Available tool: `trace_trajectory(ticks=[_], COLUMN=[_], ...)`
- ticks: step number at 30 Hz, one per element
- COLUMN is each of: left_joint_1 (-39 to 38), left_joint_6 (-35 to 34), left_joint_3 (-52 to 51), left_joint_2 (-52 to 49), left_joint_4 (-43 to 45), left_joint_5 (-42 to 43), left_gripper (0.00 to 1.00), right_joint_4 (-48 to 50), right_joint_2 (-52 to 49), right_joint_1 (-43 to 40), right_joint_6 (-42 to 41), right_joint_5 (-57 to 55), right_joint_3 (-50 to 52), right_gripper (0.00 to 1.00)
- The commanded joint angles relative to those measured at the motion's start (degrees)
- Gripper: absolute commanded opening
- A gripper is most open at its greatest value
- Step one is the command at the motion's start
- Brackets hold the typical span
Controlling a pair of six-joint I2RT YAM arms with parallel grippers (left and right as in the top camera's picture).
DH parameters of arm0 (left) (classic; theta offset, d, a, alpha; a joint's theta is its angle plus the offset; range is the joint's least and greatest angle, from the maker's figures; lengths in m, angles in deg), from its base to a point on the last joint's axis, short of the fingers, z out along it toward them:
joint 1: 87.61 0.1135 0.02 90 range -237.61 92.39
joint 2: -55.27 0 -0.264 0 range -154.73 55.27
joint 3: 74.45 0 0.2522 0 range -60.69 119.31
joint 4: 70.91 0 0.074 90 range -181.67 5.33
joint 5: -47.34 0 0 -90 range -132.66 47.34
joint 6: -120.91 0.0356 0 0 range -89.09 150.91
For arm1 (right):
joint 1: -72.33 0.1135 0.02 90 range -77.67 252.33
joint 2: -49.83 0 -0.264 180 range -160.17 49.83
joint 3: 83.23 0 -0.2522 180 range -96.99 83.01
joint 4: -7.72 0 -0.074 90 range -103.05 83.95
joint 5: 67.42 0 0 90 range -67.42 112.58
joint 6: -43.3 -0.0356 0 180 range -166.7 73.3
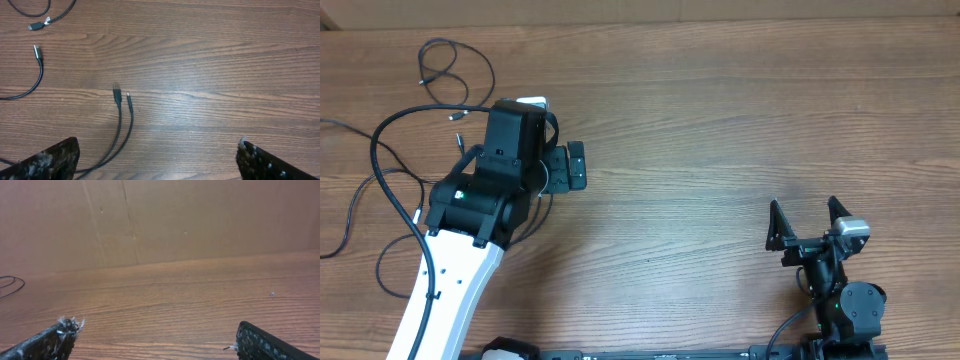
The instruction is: Untangle cables
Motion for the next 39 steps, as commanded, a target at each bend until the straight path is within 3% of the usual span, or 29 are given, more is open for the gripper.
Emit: trace_trajectory(ticks=[1,14,19,23,27,33,39], left_joint_1=[-0.39,-0.39,-0.35,0.83,3.45,10.01,11.67], left_joint_6=[-0.22,-0.20,0.44,0.42,0.81,5.40,9.62], left_joint_3=[0.39,0.37,0.39,-0.92,-7.13,-25.99,-40.11], left_joint_2=[-0.13,-0.13,-0.11,1.57,6.78,21.62,37.29], left_joint_4=[0.17,-0.04,-6.95,-7.50,-2.89,11.78,20.46], left_joint_5=[-0.74,-0.74,-2.38,-1.16,1.81,12.52,12.96], left_gripper=[1.00,1.00,1.00,1.00,1.00,1.00,1.00], right_joint_4=[0.33,0.33,0.33,0.33,0.33,0.33,0.33], right_joint_2=[0.57,0.57,0.57,0.57,0.57,0.57,0.57], right_joint_1=[0.22,0.22,0.22,0.22,0.22,0.22,0.22], right_joint_6=[-0.33,-0.33,-0.33,-0.33,-0.33,-0.33,-0.33], right_joint_5=[-0.79,-0.79,-0.79,-0.79,-0.79,-0.79,-0.79], right_joint_3=[0.61,0.61,0.61,0.61,0.61,0.61,0.61], right_gripper=[1.00,1.00,1.00,1.00,1.00,1.00,1.00])
